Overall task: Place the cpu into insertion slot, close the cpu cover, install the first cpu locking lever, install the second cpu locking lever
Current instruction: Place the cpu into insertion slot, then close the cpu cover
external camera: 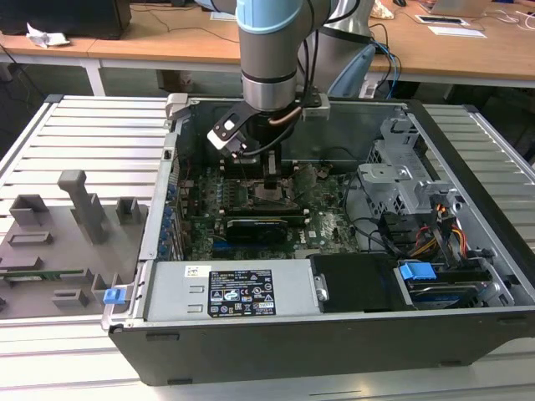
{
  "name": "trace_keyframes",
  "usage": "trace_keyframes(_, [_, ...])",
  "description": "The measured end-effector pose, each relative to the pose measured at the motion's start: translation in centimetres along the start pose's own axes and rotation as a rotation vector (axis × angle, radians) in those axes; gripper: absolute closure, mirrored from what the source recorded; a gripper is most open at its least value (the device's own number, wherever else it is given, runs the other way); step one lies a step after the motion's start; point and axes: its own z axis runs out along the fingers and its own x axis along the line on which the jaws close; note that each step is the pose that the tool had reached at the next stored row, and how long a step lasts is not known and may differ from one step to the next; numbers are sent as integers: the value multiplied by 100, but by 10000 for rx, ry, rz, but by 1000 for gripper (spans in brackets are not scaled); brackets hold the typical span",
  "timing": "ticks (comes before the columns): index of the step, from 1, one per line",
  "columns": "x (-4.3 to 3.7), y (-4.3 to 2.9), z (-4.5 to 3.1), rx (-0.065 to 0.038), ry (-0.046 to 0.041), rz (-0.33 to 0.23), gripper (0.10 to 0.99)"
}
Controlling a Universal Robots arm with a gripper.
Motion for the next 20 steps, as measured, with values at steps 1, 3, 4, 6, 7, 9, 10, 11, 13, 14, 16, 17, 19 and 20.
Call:
trace_keyframes(1, [0,0,-4,0,-1,0,980])
trace_keyframes(3, [0,1,-12,0,0,0,980])
trace_keyframes(4, [0,1,-17,0,0,0,980])
trace_keyframes(6, [0,2,-25,0,0,-1,980])
trace_keyframes(7, [0,4,-40,0,0,0,980])
trace_keyframes(9, [1,6,-63,0,-1,0,980])
trace_keyframes(10, [1,7,-76,-1,-1,-1,980])
trace_keyframes(11, [1,8,-86,0,-1,-1,980])
trace_keyframes(13, [2,10,-112,0,-1,0,980])
trace_keyframes(14, [2,11,-129,1,-1,-1,980])
trace_keyframes(16, [3,15,-178,8,-1,1,980])
trace_keyframes(17, [4,22,-258,10,-2,1,980])
trace_keyframes(19, [6,32,-363,11,-2,0,980])
trace_keyframes(20, [7,37,-426,11,-2,1,980])
